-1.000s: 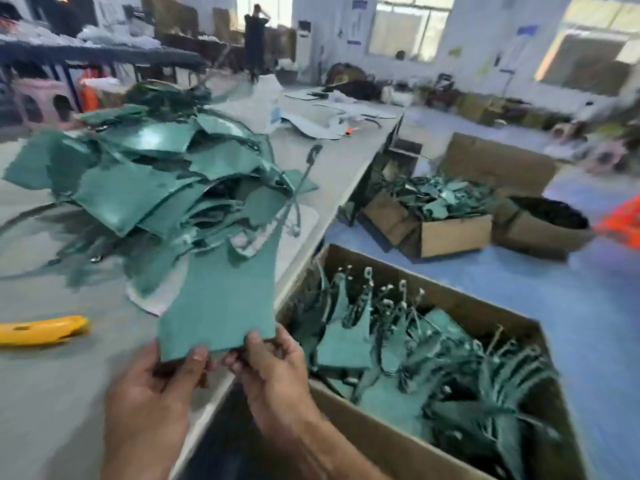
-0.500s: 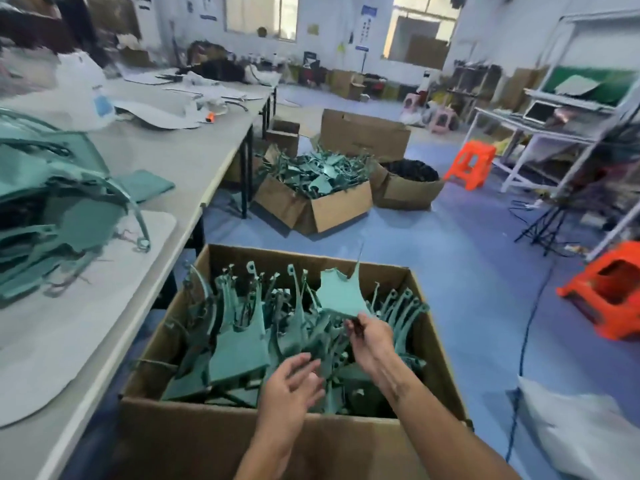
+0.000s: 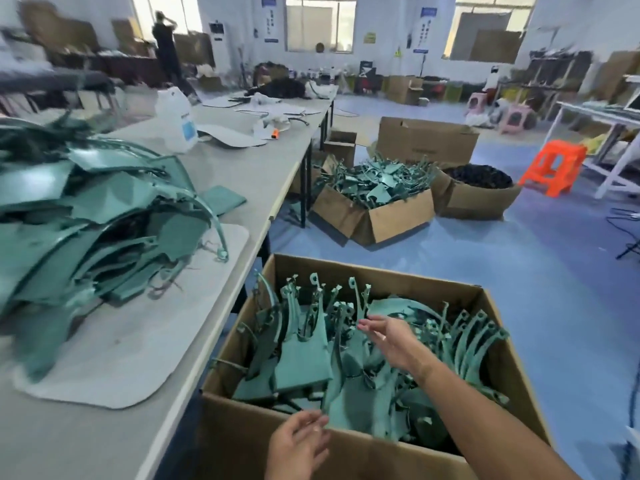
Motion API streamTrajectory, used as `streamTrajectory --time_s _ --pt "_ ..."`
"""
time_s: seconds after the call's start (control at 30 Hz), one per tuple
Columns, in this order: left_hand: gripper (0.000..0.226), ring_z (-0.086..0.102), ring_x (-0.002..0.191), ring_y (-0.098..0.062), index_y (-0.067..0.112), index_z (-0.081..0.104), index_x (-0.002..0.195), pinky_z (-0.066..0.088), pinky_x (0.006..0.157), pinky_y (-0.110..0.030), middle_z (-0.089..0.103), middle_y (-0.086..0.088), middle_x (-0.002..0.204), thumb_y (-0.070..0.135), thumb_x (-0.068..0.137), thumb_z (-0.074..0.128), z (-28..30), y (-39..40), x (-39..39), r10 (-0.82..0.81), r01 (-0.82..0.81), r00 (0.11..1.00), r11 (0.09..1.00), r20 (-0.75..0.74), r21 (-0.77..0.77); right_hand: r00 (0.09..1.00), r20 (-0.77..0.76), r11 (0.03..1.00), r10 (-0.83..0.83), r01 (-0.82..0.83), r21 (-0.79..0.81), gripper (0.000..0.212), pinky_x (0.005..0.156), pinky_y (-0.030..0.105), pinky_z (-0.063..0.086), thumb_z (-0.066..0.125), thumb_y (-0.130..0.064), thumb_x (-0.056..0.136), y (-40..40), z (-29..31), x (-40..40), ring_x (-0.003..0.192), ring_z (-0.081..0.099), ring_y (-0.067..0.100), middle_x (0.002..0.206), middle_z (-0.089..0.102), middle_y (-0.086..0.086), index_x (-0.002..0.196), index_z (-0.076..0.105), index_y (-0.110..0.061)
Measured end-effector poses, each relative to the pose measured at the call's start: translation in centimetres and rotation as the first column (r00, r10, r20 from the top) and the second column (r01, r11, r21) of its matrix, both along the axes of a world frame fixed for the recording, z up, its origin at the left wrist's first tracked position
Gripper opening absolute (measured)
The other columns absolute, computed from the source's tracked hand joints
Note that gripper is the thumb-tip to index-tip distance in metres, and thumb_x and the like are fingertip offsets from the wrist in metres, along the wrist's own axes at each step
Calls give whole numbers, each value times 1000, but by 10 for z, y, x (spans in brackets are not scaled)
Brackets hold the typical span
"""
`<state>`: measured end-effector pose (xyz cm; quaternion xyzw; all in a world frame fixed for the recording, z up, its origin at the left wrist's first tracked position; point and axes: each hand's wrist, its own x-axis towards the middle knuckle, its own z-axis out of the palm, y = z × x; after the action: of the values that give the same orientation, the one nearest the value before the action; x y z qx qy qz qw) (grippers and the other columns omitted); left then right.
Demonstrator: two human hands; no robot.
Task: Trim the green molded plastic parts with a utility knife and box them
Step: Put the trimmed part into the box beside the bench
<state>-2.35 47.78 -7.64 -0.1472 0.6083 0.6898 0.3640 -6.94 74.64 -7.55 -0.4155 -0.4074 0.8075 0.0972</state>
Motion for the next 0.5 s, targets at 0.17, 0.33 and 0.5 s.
streamTrajectory --time_s 0.17,0.33,0.5 --pt "15 74 102 -24 9 67 110 58 82 -33 80 1 102 2 100 59 54 -51 -20 -2 15 986 997 -166 75 996 20 947 -81 71 314 21 69 33 62 48 15 100 -41 -9 -5 77 77 29 95 75 26 104 65 4" --pt "15 77 90 -25 5 65 112 61 67 -31 79 -9 105 -2 101 56 112 -154 -43 257 -178 885 957 -388 230 996 -74 862 46 -2 507 23 51 12 53 47 -1 108 -90 34 -22 57 67 1 73 75 -9 103 65 -13" --pt "20 69 59 -25 1 65 109 44 41 -24 77 -14 88 -9 99 50 129 -294 -41 546 -532 624 821 -559 208 913 -162 634 375 -125 763 8 78 36 55 63 -20 103 -219 62 -42 73 63 24 96 66 28 94 65 -19"
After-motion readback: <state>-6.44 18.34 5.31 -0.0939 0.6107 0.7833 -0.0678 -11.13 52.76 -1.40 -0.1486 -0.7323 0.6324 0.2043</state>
